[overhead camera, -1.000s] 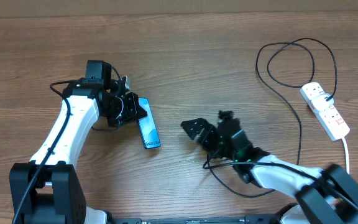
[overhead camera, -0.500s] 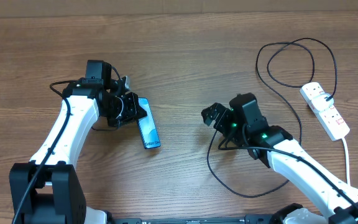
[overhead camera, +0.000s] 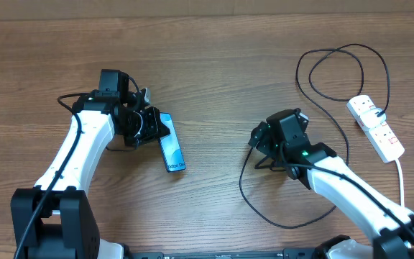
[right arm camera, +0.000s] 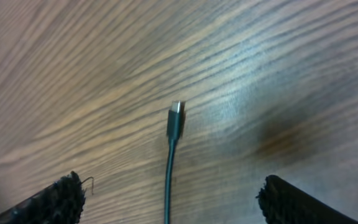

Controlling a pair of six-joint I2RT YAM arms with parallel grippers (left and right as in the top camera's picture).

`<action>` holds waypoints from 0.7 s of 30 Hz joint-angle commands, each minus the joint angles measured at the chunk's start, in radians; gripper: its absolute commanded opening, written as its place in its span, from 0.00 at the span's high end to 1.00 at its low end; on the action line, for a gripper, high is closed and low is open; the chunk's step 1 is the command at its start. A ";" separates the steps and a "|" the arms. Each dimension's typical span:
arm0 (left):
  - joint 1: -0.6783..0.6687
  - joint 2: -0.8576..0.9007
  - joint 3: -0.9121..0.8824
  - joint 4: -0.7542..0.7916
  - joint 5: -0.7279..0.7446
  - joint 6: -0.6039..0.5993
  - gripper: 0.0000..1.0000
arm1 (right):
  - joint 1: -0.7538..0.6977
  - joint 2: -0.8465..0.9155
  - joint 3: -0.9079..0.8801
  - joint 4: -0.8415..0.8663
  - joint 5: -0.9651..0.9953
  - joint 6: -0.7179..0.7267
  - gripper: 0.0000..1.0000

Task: Plug charger to phone and switch on socket
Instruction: 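Move the right gripper over the black cable's USB-C end, then lower the right gripper and grasp the USB-C plug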

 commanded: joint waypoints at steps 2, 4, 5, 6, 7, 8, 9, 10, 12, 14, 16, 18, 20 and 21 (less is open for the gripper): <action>0.003 -0.008 0.007 0.001 0.018 0.021 0.96 | -0.004 0.101 0.031 0.038 0.024 -0.048 0.20; 0.003 -0.008 0.007 0.001 0.018 0.020 0.96 | -0.004 0.155 0.051 0.056 0.026 -0.048 0.24; 0.003 -0.008 0.007 0.001 0.019 0.018 0.96 | -0.004 0.175 0.064 0.056 0.033 -0.048 0.25; 0.003 -0.008 0.007 0.001 0.021 0.018 0.96 | -0.004 0.192 0.075 0.055 0.040 -0.048 0.26; 0.003 -0.008 0.007 0.002 0.025 0.018 0.96 | -0.004 0.209 0.086 0.056 0.043 -0.050 0.28; 0.003 -0.008 0.007 0.002 0.029 0.018 0.96 | -0.004 0.226 0.098 0.058 0.043 -0.053 0.29; 0.003 -0.008 0.007 0.002 0.033 0.018 0.96 | -0.004 0.239 0.105 0.059 0.042 -0.053 0.32; 0.003 -0.008 0.007 0.002 0.033 0.018 0.96 | -0.002 0.253 0.111 0.059 0.042 -0.052 0.34; 0.003 -0.008 0.007 0.002 0.033 0.018 0.96 | 0.005 0.278 0.119 0.059 0.039 -0.051 0.40; 0.003 -0.008 0.007 0.002 0.033 0.018 0.96 | 0.008 0.287 0.126 0.053 0.039 -0.052 0.47; 0.003 -0.008 0.007 0.002 0.033 0.014 0.96 | 0.008 0.287 0.128 0.046 0.031 -0.052 0.50; 0.003 -0.008 0.007 0.002 0.033 0.010 0.96 | 0.008 0.289 0.128 0.032 0.019 -0.051 0.51; 0.003 -0.008 0.007 0.002 0.033 0.010 0.96 | 0.008 0.289 0.128 0.023 0.012 -0.052 0.57; 0.003 -0.008 0.007 0.002 0.033 0.010 0.96 | 0.008 0.289 0.128 0.020 0.011 -0.052 0.59</action>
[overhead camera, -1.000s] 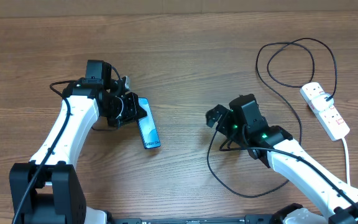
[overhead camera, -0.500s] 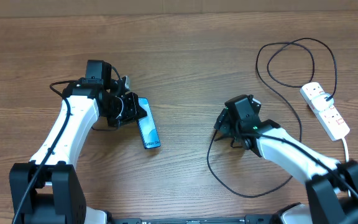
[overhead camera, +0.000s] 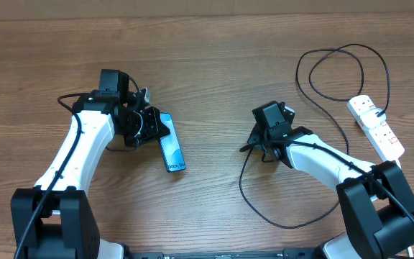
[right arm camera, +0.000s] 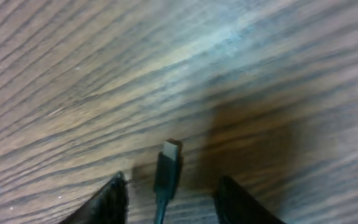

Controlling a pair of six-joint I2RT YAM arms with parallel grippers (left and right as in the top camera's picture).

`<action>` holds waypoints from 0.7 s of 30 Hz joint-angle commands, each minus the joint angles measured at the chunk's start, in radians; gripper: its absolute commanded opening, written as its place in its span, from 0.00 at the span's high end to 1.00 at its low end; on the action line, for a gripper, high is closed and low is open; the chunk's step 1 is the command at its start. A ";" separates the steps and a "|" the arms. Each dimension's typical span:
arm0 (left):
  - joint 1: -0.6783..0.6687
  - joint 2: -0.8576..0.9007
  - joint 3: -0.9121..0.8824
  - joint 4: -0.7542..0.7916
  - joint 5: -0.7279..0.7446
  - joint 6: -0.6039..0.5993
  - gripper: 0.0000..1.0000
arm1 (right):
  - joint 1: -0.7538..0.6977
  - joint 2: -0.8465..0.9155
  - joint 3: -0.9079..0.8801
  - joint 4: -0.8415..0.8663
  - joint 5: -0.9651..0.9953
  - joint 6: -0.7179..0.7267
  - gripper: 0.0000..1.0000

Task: Plug charger to phone and switch on socket
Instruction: 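Lower the right gripper and grasp the USB-C plug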

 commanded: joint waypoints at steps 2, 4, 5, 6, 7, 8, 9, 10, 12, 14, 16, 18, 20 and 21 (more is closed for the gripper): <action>0.003 -0.008 0.007 0.003 0.032 0.010 0.96 | 0.005 0.022 0.011 -0.015 -0.021 -0.003 0.67; 0.003 -0.008 0.007 0.005 0.032 0.010 0.96 | 0.005 0.023 0.012 -0.015 -0.028 -0.004 0.73; 0.003 -0.008 0.007 0.005 0.032 0.010 0.96 | 0.005 0.023 0.013 -0.015 -0.034 -0.003 0.75; 0.003 -0.008 0.007 0.005 0.034 0.008 0.96 | 0.005 0.023 0.014 -0.019 -0.043 -0.003 0.78; 0.003 -0.008 0.007 0.005 0.037 0.003 0.96 | 0.005 0.023 0.015 -0.027 -0.050 -0.003 0.80; 0.003 -0.008 0.007 0.005 0.043 0.002 0.96 | 0.005 0.023 0.015 -0.046 -0.045 -0.003 0.82; 0.003 -0.008 0.007 0.006 0.043 0.003 0.96 | 0.005 0.024 0.015 -0.064 -0.028 -0.003 0.83; 0.003 -0.008 0.007 0.007 0.043 0.003 0.96 | 0.005 0.028 0.015 -0.082 -0.007 -0.003 0.83; 0.003 -0.008 0.007 0.010 0.043 0.003 0.96 | 0.005 0.037 0.014 -0.117 0.042 -0.014 0.82; 0.003 -0.008 0.007 0.013 0.043 0.002 0.96 | 0.005 0.048 0.014 -0.124 0.063 -0.044 0.78; 0.003 -0.008 0.007 0.013 0.043 0.002 0.96 | 0.005 0.059 0.014 -0.114 0.065 -0.063 0.75; 0.003 -0.008 0.007 0.013 0.043 0.002 0.96 | 0.005 0.068 0.014 -0.108 0.058 -0.062 0.73; 0.003 -0.008 0.007 0.014 0.043 0.003 0.96 | 0.005 0.076 0.014 -0.094 0.034 -0.062 0.73; 0.003 -0.008 0.007 0.015 0.043 0.003 0.95 | 0.005 0.081 0.014 -0.085 0.022 -0.063 0.75</action>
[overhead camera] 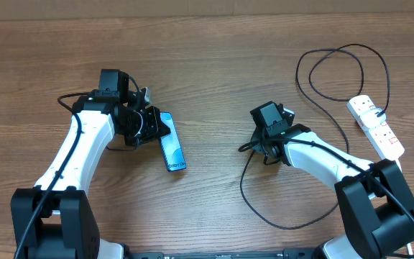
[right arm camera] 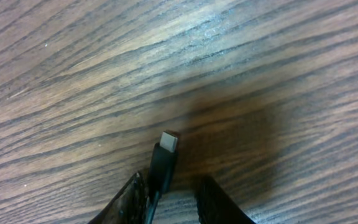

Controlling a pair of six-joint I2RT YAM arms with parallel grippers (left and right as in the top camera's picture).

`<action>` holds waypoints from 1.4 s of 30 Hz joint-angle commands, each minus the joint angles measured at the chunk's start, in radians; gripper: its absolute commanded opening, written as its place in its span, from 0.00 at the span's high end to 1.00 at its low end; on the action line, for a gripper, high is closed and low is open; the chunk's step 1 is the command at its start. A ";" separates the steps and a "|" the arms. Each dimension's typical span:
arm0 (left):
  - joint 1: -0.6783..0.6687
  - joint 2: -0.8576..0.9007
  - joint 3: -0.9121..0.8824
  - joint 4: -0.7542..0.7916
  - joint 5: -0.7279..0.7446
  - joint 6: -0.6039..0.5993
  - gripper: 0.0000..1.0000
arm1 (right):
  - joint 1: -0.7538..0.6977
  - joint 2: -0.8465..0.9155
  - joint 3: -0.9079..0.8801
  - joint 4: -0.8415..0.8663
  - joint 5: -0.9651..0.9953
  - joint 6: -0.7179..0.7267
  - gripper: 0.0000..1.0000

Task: Plug charger to phone and switch on socket
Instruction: 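Lower the right gripper and grasp the USB-C plug, then raise the phone upright with the left gripper and lift the plug toward it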

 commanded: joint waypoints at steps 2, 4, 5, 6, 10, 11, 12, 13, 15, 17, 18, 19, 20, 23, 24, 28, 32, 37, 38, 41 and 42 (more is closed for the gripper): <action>0.003 -0.008 0.007 0.009 0.035 0.003 0.96 | -0.002 0.078 -0.018 0.023 -0.023 -0.018 0.87; 0.003 -0.008 0.007 0.012 0.035 0.003 0.96 | 0.001 0.092 -0.018 0.027 -0.050 -0.018 0.96; 0.003 -0.008 0.007 0.016 0.035 0.001 0.96 | 0.005 0.098 -0.018 0.027 -0.064 -0.018 0.96; 0.003 -0.008 0.007 0.018 0.035 -0.007 0.96 | 0.013 0.103 -0.018 0.024 -0.076 -0.018 0.96; 0.003 -0.008 0.007 0.023 0.052 -0.012 0.96 | 0.051 0.105 -0.017 -0.014 -0.083 -0.019 0.96; 0.003 -0.008 0.007 0.023 0.056 -0.012 0.96 | 0.054 0.105 -0.016 -0.027 -0.083 -0.019 0.96; 0.003 -0.008 0.007 0.023 0.056 -0.011 0.96 | 0.053 0.105 -0.013 -0.045 -0.084 -0.020 0.96; 0.003 -0.008 0.007 0.023 0.055 -0.011 0.96 | 0.052 0.103 -0.009 -0.064 -0.088 -0.024 0.96; 0.003 -0.008 0.007 0.024 0.055 -0.011 0.96 | 0.038 0.092 0.011 -0.102 -0.134 -0.088 0.96; 0.003 -0.008 0.007 0.029 0.055 -0.011 0.96 | 0.017 0.071 0.042 -0.143 -0.218 -0.156 0.96; 0.003 -0.008 0.007 0.031 0.055 -0.011 0.96 | 0.010 0.062 0.056 -0.165 -0.230 -0.161 0.96; 0.003 -0.008 0.007 0.032 0.056 -0.011 0.96 | 0.006 0.051 0.075 -0.200 -0.222 -0.160 0.96; 0.003 -0.008 0.007 0.034 0.056 -0.011 0.96 | 0.005 0.044 0.087 -0.225 -0.195 -0.154 0.96; 0.003 -0.008 0.007 0.035 0.056 -0.011 0.96 | 0.012 0.038 0.104 -0.311 -0.014 -0.029 0.96; 0.003 -0.008 0.007 0.039 0.056 -0.011 0.96 | 0.017 0.041 0.103 -0.340 0.031 0.007 0.96; 0.003 -0.008 0.007 0.045 0.058 -0.011 0.96 | 0.027 0.046 0.098 -0.391 0.037 0.069 0.96; 0.003 -0.008 0.007 0.045 0.068 -0.011 0.96 | 0.040 0.065 0.094 -0.364 0.005 0.069 0.96; 0.003 -0.008 0.007 0.045 0.096 -0.011 0.96 | 0.066 0.103 0.074 -0.309 -0.015 0.069 0.96; 0.003 -0.008 0.007 0.045 0.096 -0.011 0.96 | 0.070 0.107 0.071 -0.303 -0.028 0.069 0.96; 0.003 -0.008 0.007 0.045 0.095 -0.011 0.96 | 0.087 0.120 0.057 -0.276 -0.056 0.069 0.96; 0.003 -0.008 0.007 0.045 0.095 -0.011 0.96 | 0.092 0.123 0.055 -0.273 -0.055 0.069 0.96</action>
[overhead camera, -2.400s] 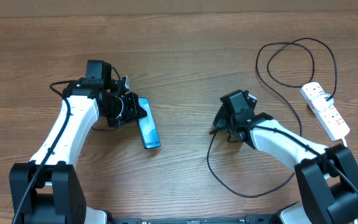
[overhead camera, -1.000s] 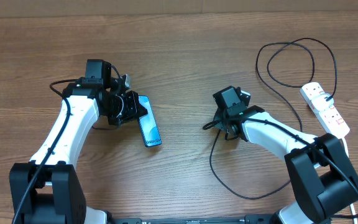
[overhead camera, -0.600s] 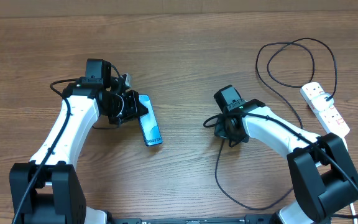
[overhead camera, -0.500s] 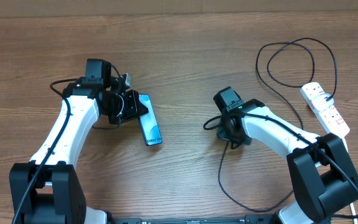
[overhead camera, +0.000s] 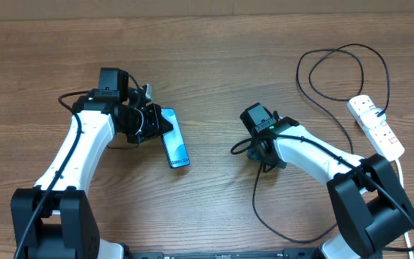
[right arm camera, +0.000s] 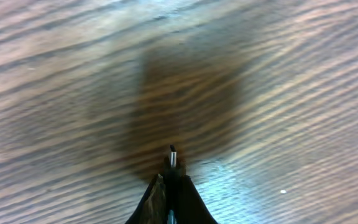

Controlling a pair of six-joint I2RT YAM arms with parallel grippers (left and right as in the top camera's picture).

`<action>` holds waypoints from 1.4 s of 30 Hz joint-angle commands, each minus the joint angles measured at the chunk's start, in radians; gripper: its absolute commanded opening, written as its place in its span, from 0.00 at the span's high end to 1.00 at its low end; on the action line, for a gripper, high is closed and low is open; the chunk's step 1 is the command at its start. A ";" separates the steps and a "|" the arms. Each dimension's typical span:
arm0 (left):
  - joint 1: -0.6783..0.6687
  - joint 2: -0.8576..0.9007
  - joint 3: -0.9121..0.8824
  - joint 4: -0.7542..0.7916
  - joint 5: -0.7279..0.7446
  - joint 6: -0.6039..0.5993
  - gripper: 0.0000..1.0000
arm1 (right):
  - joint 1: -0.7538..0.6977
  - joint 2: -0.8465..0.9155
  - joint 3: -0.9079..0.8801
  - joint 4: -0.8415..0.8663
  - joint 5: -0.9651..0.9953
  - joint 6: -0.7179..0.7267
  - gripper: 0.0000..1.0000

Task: Plug charger to phone and switch on socket
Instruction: 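Raise the phone upright with the left gripper and lift the plug toward it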

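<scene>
The phone [overhead camera: 176,138], screen up, lies tilted on the wooden table left of centre. My left gripper [overhead camera: 153,122] stands at its upper left edge and looks shut on it, though the overhead view hides the fingertips. The black charger cable [overhead camera: 256,193] runs from the white socket strip [overhead camera: 376,126] at the right edge. It loops at the back and trails to the front. My right gripper [right arm camera: 171,182] is shut on the charger plug [right arm camera: 173,157], whose metal tip pokes out beyond the fingers just above the table. In the overhead view the right gripper [overhead camera: 254,149] is right of the phone.
The cable's big loop [overhead camera: 336,72] lies behind the right arm, and a slack bend [overhead camera: 286,224] lies near the front edge. The socket strip's white lead [overhead camera: 401,180] runs toward the front right. Bare wood [overhead camera: 214,86] lies between the two arms.
My right gripper has gone from nearly shut round the plug to fully shut on it, and has moved left toward the phone, dragging the cable. The phone and left gripper shifted slightly up and right.
At first my right gripper was wide open above the plug lying on the table. It then stood lower with the fingers closer on either side of the plug, then almost touching it. Now it grips the plug, nearer the phone, which the left gripper has kept throughout.
</scene>
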 commanded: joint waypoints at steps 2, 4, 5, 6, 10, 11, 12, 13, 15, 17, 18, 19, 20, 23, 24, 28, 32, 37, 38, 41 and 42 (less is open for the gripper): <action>0.003 -0.008 0.008 0.004 0.046 -0.007 0.96 | 0.029 0.075 -0.052 0.027 -0.061 0.012 0.96; 0.003 -0.008 0.008 0.004 0.046 -0.007 0.96 | 0.029 0.075 -0.052 0.027 -0.061 0.008 0.96; 0.003 -0.008 0.008 0.004 0.046 -0.007 0.96 | 0.029 0.075 -0.053 0.027 -0.060 0.008 0.96; 0.003 -0.008 0.008 0.004 0.046 -0.007 0.96 | 0.029 0.075 -0.053 0.027 -0.060 0.008 0.96; 0.003 -0.008 0.008 0.004 0.046 -0.007 0.96 | 0.029 0.075 -0.053 0.027 -0.060 0.008 0.87; 0.003 -0.008 0.008 0.004 0.046 -0.007 0.96 | 0.029 0.075 -0.053 0.026 -0.056 0.008 0.84; 0.003 -0.008 0.008 0.004 0.046 -0.007 0.96 | 0.029 0.075 -0.053 0.026 -0.054 0.008 0.83; 0.003 -0.008 0.008 0.004 0.046 -0.007 0.96 | 0.029 0.075 -0.053 0.026 -0.053 0.008 0.81; 0.003 -0.008 0.008 0.004 0.046 -0.007 0.96 | 0.029 0.075 -0.053 0.026 -0.049 0.004 0.76; 0.003 -0.008 0.008 0.003 0.046 -0.007 0.96 | 0.029 0.075 -0.053 0.023 -0.047 0.004 0.63; 0.003 -0.008 0.008 0.003 0.046 -0.007 0.96 | 0.029 0.075 -0.053 0.022 -0.046 0.004 0.56; 0.003 -0.008 0.008 0.003 0.046 -0.007 0.96 | 0.029 0.075 -0.053 0.022 -0.046 0.004 0.52; 0.003 -0.008 0.008 0.003 0.047 -0.008 0.96 | 0.029 0.075 -0.053 0.022 -0.046 0.001 0.48; 0.003 -0.008 0.008 0.003 0.051 -0.008 0.96 | 0.029 0.075 -0.053 0.023 -0.046 0.001 0.24; 0.003 -0.008 0.008 0.003 0.051 -0.008 0.96 | 0.029 0.075 -0.053 0.023 -0.046 0.001 0.09; 0.003 -0.008 0.008 0.004 0.050 -0.008 0.96 | 0.029 0.075 -0.053 0.022 -0.046 0.001 0.00; 0.003 -0.008 0.008 0.005 0.050 -0.007 0.96 | 0.029 0.075 -0.053 0.002 -0.063 0.001 0.00; 0.003 -0.008 0.008 0.005 0.050 -0.007 0.96 | 0.029 0.075 -0.079 -0.015 -0.120 0.003 0.32; 0.003 -0.008 0.008 0.005 0.050 -0.007 0.96 | 0.029 0.075 -0.091 -0.004 -0.124 0.003 0.38; 0.003 -0.008 0.008 0.005 0.050 -0.007 0.96 | 0.029 0.075 -0.127 0.024 -0.135 0.002 0.46; 0.003 -0.008 0.008 0.005 0.050 -0.007 0.96 | 0.029 0.075 -0.137 0.033 -0.136 0.002 0.47</action>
